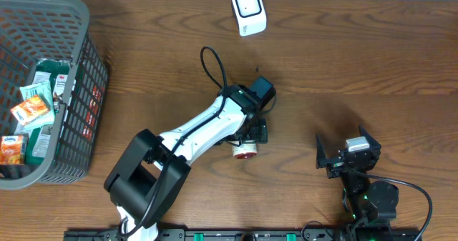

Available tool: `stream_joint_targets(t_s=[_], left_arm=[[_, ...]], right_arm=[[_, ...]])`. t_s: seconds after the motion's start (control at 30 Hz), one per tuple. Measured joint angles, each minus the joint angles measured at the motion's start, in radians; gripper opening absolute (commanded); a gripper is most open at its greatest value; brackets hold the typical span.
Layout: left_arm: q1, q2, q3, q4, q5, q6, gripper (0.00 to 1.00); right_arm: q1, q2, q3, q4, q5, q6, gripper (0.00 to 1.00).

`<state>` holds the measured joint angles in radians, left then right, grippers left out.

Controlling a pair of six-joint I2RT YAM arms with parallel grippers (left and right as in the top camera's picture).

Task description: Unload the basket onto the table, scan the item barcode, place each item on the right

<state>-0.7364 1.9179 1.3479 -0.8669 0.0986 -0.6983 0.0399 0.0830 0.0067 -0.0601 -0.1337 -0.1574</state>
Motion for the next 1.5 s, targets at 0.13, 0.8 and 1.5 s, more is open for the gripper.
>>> stream_joint_targets(t_s=[0.13, 0.8, 1.5], left_arm=[[-0.001, 0.013, 0.000, 0.001, 0.005, 0.005, 0.84], [-0.061, 0.013, 0.000, 0.028, -0.027, 0.002, 0.79], [-0.061, 0.002, -0.048, 0.098, -0.053, -0.062, 0.63]], right_arm=[[0.000, 0.000, 0.000, 0.000, 0.000, 0.000, 0.99], [0.000, 0.000, 0.000, 0.000, 0.000, 0.000, 0.99], [0.000, 0.000, 0.000, 0.000, 0.000, 0.000, 0.99]])
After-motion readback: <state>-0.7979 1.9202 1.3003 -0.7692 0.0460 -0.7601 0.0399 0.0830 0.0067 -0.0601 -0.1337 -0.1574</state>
